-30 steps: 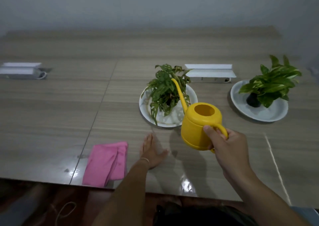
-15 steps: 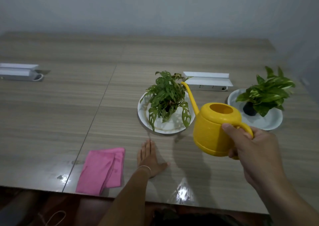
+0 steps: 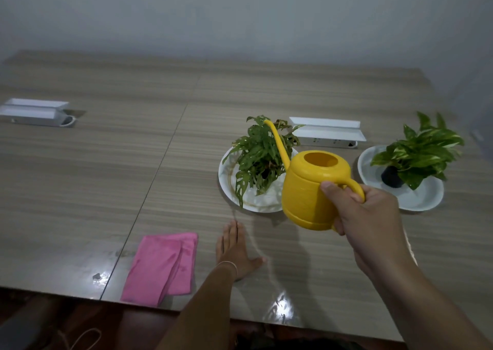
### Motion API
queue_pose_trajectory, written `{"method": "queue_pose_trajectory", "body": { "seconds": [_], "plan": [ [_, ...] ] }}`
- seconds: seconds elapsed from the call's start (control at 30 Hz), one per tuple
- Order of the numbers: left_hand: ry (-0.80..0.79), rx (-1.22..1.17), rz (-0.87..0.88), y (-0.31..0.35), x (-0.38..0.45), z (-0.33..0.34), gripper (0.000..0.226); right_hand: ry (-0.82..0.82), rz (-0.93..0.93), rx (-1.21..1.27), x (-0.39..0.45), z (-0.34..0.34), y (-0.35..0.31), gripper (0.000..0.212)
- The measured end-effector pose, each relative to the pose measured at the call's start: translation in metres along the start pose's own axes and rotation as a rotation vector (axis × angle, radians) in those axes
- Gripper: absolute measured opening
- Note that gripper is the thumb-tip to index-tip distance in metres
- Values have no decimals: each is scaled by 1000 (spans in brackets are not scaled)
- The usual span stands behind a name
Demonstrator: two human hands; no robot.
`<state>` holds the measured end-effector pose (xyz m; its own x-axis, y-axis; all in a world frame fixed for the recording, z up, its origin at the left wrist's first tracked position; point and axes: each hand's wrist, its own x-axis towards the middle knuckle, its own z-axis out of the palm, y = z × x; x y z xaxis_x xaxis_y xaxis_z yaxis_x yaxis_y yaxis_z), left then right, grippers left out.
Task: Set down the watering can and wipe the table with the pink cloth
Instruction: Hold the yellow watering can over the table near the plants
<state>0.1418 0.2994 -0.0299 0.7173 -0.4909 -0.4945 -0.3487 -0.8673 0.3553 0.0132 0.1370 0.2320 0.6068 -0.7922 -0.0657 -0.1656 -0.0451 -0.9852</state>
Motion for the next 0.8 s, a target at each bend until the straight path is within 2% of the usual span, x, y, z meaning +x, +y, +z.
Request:
{"method": "queue_pose_trajectory", "body": {
  "seconds": [0.17,0.23,0.3,0.43,0.5,0.6,0.7,0.8],
  "plan": [
    [11,-10,6,0,-1,0,129,-15,26,-38,-13,-11,3,56],
    [19,-6,6,0,-1,1,128,-2,49,-49,-20,-20,2,67],
    [26,-4,5,0,-2,1,128,21,58,-61,-25,-28,1,62],
    [29,-4,13,0,-1,1,126,58,64,-68,-28,-39,1,88],
    [33,-1,13,0,-1,2,126,73,71,-50,-29,-42,0,83],
    [38,4,8,0,0,3,127,87,68,-72,-27,-46,3,48],
    [38,-7,14,0,-1,2,126,93,62,-77,-19,-47,9,53],
    [31,-16,13,-1,-1,2,126,105,49,-51,-8,-43,9,46]
  ]
}}
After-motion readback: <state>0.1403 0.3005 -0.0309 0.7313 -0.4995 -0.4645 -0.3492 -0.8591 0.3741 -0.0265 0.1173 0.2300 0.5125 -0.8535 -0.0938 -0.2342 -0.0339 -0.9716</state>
